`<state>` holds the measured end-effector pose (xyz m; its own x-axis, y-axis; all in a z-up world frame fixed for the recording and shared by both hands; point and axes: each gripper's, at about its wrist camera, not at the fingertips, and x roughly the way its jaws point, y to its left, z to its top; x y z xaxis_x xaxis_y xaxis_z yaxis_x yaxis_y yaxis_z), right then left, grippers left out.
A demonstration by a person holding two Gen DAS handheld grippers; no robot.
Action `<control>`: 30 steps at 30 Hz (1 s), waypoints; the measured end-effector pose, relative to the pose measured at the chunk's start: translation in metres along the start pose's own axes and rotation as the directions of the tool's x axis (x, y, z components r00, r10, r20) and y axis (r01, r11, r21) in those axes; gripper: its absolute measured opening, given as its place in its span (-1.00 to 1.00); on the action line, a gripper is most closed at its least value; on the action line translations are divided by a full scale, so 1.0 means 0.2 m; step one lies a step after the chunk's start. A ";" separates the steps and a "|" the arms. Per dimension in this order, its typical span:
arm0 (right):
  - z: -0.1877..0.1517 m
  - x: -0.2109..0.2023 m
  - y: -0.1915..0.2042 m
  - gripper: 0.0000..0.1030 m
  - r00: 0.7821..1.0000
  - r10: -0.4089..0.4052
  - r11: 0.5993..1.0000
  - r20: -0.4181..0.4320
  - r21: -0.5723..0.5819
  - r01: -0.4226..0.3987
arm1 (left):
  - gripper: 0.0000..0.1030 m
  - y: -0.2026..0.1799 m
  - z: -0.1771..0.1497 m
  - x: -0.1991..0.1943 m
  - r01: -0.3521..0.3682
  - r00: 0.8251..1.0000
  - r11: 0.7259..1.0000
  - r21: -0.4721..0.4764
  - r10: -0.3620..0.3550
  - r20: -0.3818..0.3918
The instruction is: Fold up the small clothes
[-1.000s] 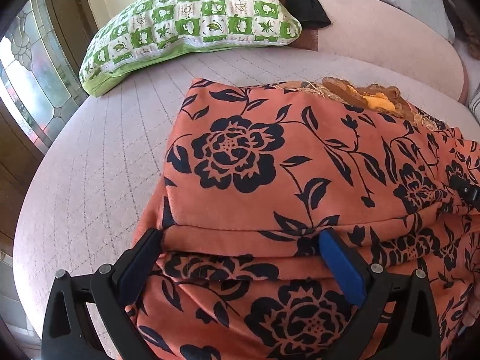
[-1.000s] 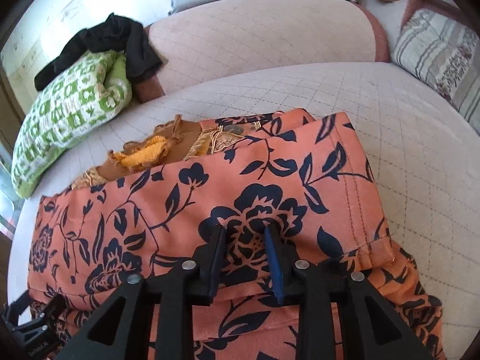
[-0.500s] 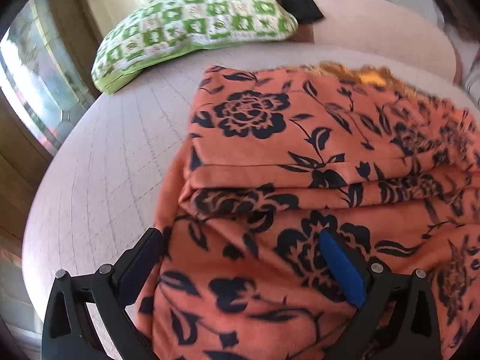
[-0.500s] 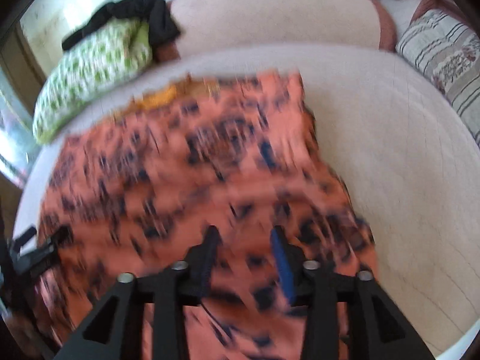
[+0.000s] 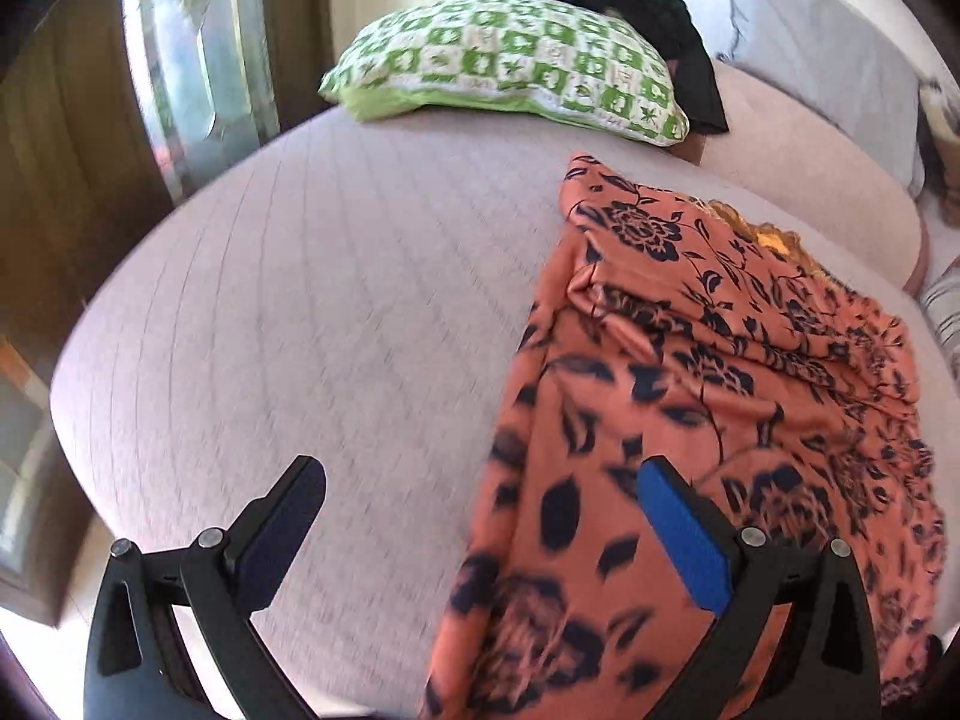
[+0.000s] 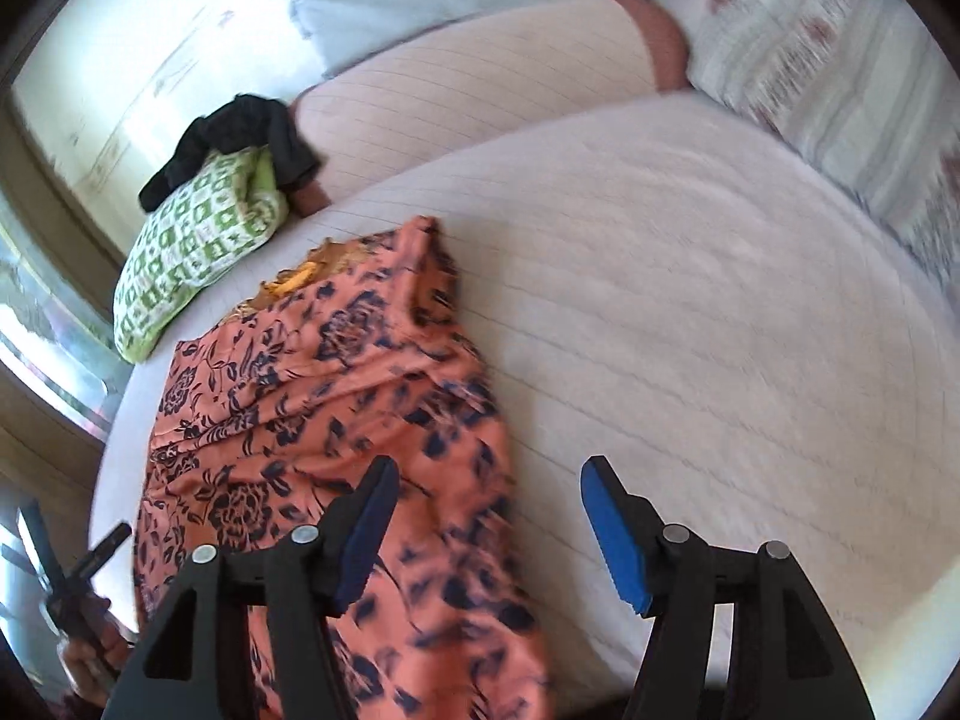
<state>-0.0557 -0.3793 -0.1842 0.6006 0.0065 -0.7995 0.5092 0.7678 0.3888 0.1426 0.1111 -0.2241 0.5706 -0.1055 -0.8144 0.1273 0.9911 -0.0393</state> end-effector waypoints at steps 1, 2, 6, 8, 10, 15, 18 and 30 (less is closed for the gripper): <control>-0.02 -0.01 -0.04 0.30 1.000 0.009 1.000 -0.012 0.017 -0.009 | 1.00 0.03 -0.02 0.00 0.009 1.000 1.000 -0.009 -0.010 -0.024; -0.04 -0.02 -0.08 0.30 0.999 0.021 0.999 -0.027 0.034 -0.020 | 1.00 0.05 -0.04 -0.01 0.009 0.999 1.000 -0.017 -0.009 -0.053; -0.12 0.00 -0.18 0.30 0.992 0.079 0.992 -0.102 0.103 -0.069 | 1.00 0.11 -0.13 -0.02 0.052 0.981 0.997 -0.062 -0.062 -0.181; -0.16 0.01 -0.21 0.30 0.984 0.112 0.988 -0.138 0.117 -0.096 | 1.00 0.12 -0.18 -0.03 0.041 0.975 0.998 -0.056 -0.052 -0.217; -0.19 0.02 -0.20 0.30 0.978 0.127 0.988 -0.167 0.109 -0.109 | 0.96 0.11 -0.22 -0.03 0.002 0.973 0.996 -0.085 -0.022 -0.231; -0.26 0.03 -0.18 0.30 0.961 0.160 0.986 -0.227 0.084 -0.144 | 0.24 0.11 -0.35 0.01 -0.006 0.939 0.998 -0.070 -0.019 -0.344; -0.27 0.05 -0.16 0.30 0.956 0.162 0.986 -0.245 0.071 -0.149 | 0.09 0.10 -0.38 -0.01 0.014 0.942 0.998 -0.057 -0.032 -0.335; -0.29 0.14 -0.14 0.30 0.938 0.165 0.986 -0.305 0.084 -0.146 | 0.20 0.02 -0.59 -0.05 0.069 0.904 0.994 -0.087 -0.099 -0.416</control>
<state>-0.0886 -0.3631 -0.2436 0.4597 0.3276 -0.8254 0.4664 0.7019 0.5383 0.0424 0.1265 -0.2847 0.1657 -0.1598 -0.9731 0.0953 0.9848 -0.1455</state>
